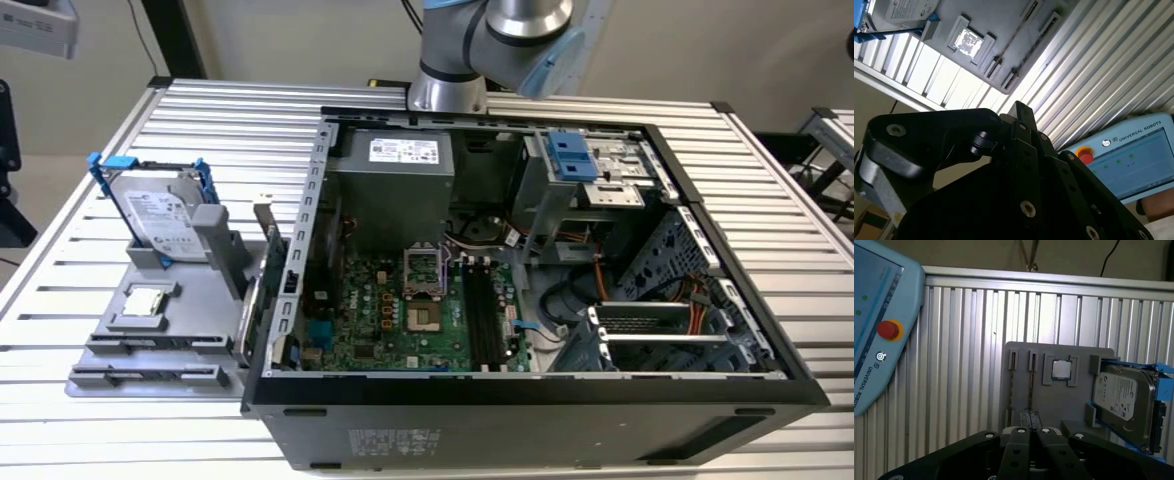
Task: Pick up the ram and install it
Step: 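Pick up the ram and move it above insertion slot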
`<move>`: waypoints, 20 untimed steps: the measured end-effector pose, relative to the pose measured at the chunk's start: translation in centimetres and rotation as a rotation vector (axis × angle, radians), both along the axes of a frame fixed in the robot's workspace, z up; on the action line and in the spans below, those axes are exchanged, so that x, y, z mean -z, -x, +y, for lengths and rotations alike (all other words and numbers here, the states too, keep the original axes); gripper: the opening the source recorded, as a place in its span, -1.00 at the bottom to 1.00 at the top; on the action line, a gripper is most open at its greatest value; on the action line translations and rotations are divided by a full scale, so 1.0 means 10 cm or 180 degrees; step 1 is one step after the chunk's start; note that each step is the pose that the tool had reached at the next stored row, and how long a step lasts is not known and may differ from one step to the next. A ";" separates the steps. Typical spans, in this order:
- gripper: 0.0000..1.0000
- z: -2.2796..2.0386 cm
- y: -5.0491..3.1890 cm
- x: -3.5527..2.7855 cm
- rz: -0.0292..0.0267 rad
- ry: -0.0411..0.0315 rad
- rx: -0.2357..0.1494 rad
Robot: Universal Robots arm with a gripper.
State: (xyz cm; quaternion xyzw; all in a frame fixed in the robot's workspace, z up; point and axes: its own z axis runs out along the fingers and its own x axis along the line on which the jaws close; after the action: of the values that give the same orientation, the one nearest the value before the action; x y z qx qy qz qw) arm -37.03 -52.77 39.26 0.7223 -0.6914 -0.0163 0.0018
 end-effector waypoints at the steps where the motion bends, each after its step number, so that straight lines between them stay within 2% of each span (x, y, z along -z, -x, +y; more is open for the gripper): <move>1: -1.00 0.000 0.000 0.000 0.0000 0.0000 0.0000; 5: -1.00 0.000 0.000 0.000 0.0000 0.0000 0.0000; 6: 1.00 0.000 0.000 0.000 0.0000 0.0000 0.0000; 20: 1.00 0.001 -0.001 0.004 -0.0001 0.0000 0.0000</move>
State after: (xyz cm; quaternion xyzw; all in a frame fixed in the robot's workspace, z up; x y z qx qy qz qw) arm -37.03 -52.77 39.22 0.7224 -0.6913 -0.0163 0.0017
